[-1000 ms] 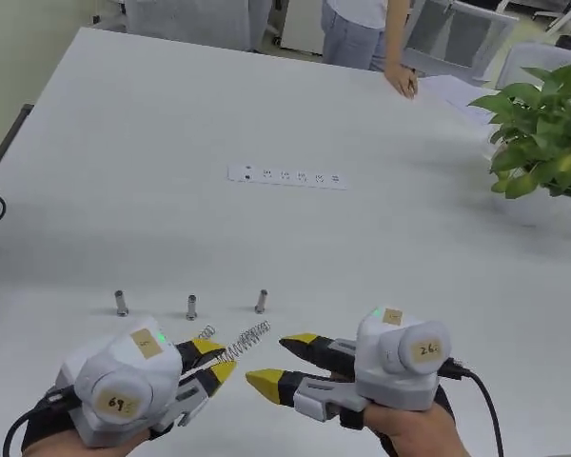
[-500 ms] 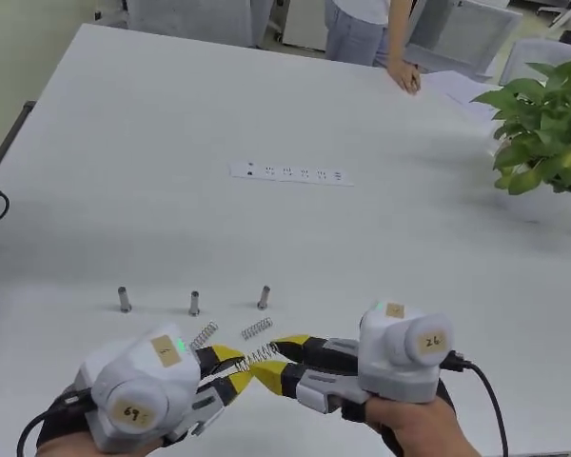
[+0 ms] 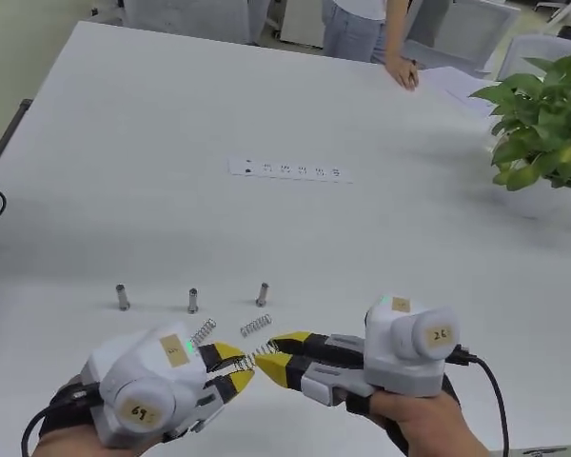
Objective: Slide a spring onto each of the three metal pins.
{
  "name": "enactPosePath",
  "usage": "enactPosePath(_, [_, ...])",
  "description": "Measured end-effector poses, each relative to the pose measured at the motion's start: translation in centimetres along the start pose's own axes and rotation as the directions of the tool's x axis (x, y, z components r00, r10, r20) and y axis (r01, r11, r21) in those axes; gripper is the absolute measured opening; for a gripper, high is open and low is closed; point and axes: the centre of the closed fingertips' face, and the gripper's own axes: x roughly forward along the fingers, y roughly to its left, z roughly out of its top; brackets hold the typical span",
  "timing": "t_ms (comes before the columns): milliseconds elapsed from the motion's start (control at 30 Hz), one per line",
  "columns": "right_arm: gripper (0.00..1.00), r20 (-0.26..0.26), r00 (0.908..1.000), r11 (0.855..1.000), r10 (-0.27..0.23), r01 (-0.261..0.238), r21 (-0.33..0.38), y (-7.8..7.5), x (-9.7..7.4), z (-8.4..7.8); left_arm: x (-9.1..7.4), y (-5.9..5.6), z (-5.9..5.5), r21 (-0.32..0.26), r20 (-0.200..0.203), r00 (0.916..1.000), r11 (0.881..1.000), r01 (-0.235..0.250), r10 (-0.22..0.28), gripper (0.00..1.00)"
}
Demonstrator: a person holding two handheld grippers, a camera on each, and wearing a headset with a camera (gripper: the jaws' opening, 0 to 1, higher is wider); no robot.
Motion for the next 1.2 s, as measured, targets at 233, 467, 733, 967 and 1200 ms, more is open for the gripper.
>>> enactPosePath(233, [0.16,-0.024,0.9996,0.999,0.018,-0.019,-0.045,0.8,-0.2,0.4,0.5,-0.2,-0.2,0.033,-0.017,0.9998,0.999,0.013,-0.012,0.02])
enactPosePath(467, [0.16,-0.064,0.9975,0.993,0.030,-0.037,-0.114,1.5,-0.2,0.8,1.0,-0.4,0.2,0.042,-0.010,0.9996,0.999,0.026,-0.025,0.02])
enactPosePath(733, [0.17,-0.196,0.9805,0.963,0.018,-0.070,-0.262,0.8,-0.9,0.0,1.1,-0.7,0.8,0.043,0.006,0.9991,0.998,0.042,-0.043,0.02])
enactPosePath(967, [0.19,-0.282,0.9594,0.925,0.009,-0.115,-0.361,0.3,-1.4,-0.1,1.3,-1.4,1.3,0.064,0.013,0.9974,0.996,0.070,-0.071,0.02])
enactPosePath(1200, [0.19,-0.344,0.9388,0.884,0.005,-0.165,-0.436,0.4,-1.6,-0.4,1.5,-1.8,1.8,0.076,0.022,0.9958,0.993,0.088,-0.089,0.02])
